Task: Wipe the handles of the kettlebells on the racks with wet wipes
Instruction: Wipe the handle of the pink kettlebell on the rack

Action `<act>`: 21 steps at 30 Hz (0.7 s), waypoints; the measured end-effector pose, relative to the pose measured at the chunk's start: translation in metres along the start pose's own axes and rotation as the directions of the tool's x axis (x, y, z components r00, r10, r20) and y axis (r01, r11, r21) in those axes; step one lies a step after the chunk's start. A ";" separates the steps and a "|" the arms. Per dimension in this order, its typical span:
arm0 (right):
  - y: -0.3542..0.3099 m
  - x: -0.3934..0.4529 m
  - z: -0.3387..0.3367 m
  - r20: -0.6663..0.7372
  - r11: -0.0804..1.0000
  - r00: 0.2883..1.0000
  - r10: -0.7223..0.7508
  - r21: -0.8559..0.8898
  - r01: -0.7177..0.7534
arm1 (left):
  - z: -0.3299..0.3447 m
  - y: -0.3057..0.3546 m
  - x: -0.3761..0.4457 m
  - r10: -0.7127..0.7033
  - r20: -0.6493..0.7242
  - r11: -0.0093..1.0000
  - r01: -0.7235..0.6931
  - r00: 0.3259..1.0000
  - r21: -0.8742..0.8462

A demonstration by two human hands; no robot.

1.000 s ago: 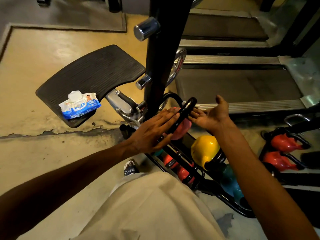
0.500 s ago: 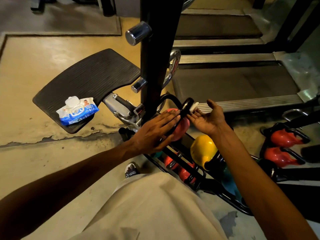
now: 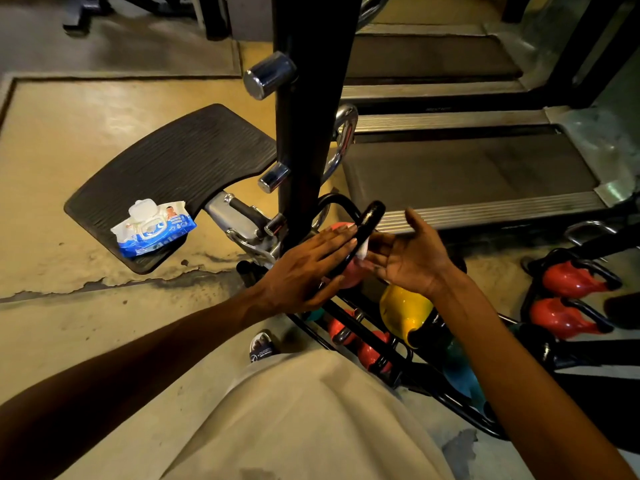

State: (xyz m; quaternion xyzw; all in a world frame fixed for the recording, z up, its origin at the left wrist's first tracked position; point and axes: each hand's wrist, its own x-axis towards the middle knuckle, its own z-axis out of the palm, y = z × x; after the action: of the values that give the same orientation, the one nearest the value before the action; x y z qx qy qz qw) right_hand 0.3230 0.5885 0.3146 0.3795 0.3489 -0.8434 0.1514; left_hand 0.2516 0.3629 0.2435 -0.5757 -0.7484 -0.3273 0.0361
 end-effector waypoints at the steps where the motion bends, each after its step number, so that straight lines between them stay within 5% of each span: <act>1: -0.004 0.000 -0.001 -0.023 0.996 0.999 -0.035 0.086 0.037 | 0.000 -0.001 0.000 0.005 0.001 1.000 -0.005 1.000 -0.003; 4: -0.006 0.000 0.002 -0.045 0.973 0.995 -0.089 0.208 0.097 | 0.001 -0.003 0.001 0.007 0.007 1.000 -0.007 1.000 -0.004; 10: 0.010 -0.007 0.003 0.001 1.000 1.000 -0.024 -0.009 0.024 | 0.000 -0.003 0.006 0.019 0.002 1.000 -0.019 1.000 0.008; 15: 0.010 -0.005 0.001 -0.056 0.969 0.990 -0.131 0.202 0.140 | 0.002 -0.002 0.006 0.023 0.001 1.000 -0.023 1.000 -0.005; 21: 0.023 -0.017 0.003 0.007 0.998 0.998 -0.062 0.005 0.062 | 0.001 -0.004 0.007 0.026 0.009 1.000 -0.026 1.000 -0.004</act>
State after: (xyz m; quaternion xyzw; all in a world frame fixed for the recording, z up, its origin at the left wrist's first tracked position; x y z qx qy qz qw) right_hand 0.3443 0.5698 0.3181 0.3661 0.3579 -0.8498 0.1256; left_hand 0.2466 0.3688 0.2438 -0.5870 -0.7403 -0.3257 0.0358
